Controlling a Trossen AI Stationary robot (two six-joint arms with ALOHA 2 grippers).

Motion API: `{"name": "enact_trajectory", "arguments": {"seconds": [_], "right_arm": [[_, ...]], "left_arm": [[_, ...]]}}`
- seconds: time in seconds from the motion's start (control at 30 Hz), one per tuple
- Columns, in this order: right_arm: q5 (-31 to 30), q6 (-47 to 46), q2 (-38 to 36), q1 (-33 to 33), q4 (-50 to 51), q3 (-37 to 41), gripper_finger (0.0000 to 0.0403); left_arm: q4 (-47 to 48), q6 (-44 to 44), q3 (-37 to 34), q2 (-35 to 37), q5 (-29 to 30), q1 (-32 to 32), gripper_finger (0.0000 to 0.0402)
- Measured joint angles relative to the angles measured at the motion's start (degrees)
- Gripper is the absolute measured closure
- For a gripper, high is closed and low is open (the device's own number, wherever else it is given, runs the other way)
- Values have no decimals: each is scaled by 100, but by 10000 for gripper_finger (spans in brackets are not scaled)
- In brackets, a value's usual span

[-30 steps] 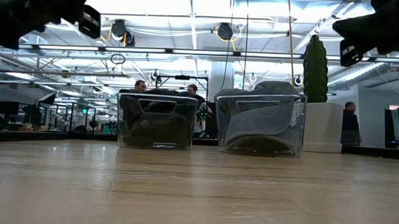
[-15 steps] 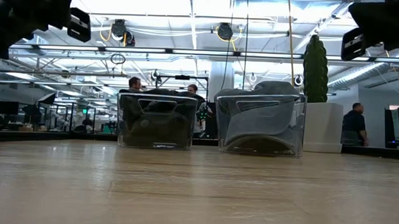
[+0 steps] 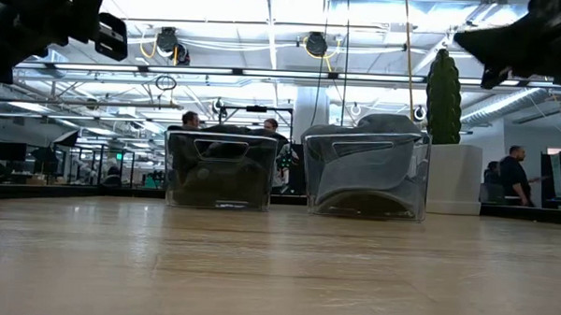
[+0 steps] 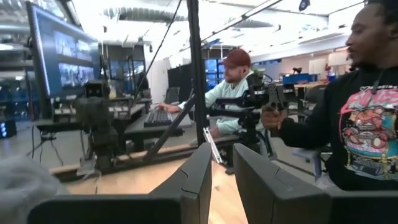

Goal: Pick & Place hat
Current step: Return to Home Position

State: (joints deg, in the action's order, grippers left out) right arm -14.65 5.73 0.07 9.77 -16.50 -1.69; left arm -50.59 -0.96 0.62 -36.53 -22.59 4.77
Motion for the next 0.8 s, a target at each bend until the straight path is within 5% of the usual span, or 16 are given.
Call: {"name": "enact_trajectory", "arguments": {"seconds": [0.47,0.8], "right_arm": [[-306,-375,7,-493,446,4,403],[-326,-419,9,-493,501,4,403]], "left_arm": [[514,-177,0,-16,16,-353,325],[762,19,0,-20,621,-648,325]]}}
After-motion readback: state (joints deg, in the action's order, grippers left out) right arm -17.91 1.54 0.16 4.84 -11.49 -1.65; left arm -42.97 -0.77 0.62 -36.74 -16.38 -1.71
